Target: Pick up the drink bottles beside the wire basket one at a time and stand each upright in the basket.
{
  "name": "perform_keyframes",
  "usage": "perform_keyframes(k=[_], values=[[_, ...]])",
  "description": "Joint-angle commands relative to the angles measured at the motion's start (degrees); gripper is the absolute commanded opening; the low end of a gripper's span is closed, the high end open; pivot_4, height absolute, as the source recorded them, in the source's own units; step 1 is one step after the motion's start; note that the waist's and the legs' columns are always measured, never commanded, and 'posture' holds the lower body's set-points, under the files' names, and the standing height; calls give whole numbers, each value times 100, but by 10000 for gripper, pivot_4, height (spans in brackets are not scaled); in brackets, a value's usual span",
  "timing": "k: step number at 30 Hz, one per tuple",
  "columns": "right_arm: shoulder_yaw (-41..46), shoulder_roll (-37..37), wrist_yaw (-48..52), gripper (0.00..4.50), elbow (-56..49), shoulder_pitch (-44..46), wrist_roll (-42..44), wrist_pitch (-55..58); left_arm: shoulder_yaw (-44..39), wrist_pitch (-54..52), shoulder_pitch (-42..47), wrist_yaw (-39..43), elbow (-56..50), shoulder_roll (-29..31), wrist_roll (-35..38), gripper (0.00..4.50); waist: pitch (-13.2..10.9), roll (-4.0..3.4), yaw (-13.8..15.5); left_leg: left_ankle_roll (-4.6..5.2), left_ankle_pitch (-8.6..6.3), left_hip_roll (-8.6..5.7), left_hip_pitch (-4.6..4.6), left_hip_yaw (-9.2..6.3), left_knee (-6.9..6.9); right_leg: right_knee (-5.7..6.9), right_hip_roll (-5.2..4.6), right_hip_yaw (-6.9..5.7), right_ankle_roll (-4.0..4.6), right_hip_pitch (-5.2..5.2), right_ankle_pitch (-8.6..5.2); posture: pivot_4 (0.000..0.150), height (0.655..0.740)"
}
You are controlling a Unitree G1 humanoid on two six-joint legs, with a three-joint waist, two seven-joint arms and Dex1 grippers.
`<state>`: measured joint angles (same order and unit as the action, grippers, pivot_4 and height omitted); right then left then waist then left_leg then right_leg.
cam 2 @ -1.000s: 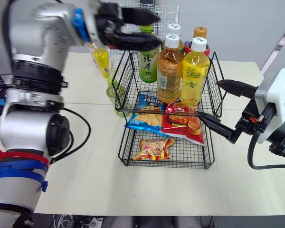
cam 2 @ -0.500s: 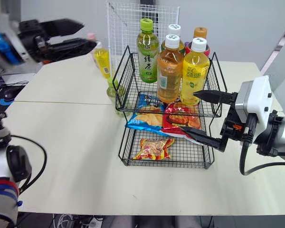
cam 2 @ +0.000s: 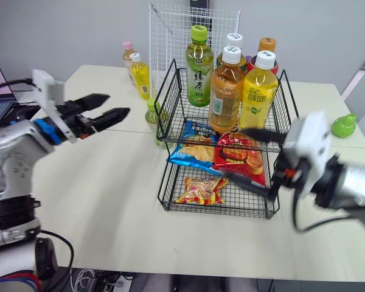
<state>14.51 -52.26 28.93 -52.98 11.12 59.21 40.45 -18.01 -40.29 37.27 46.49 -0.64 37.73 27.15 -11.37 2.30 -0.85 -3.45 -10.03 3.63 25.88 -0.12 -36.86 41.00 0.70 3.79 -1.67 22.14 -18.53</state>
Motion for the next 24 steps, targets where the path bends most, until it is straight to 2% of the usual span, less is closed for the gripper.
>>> perform_keyframes(k=[1,13,19,24], values=[[98,115,-600,45000,-589,-60,-69,-136,48,353,188,-442,-110,-249,-49,44445,0,0,-12,0,0,-1,1,4,-1,2,0,5,0,3,0,1500,7360],[1,264,-961,45000,-687,-243,-689,-399,190,594,70,-651,-13,-350,-16,44445,3,4,-83,0,1,-2,-11,9,-4,-2,3,12,-7,-8,4,1500,7360],[-449,445,-1200,45000,-702,-58,-912,-435,577,909,186,-1320,262,-838,-475,44445,3,5,-69,0,1,-4,-12,9,-7,-2,2,12,-7,-10,4,1500,7360],[-548,506,-1168,45000,-637,57,-1038,-417,801,1167,735,-1752,1021,-1256,-764,44445,4,6,-62,0,1,-5,-10,7,-8,-2,3,11,-7,-10,4,1500,7360]])
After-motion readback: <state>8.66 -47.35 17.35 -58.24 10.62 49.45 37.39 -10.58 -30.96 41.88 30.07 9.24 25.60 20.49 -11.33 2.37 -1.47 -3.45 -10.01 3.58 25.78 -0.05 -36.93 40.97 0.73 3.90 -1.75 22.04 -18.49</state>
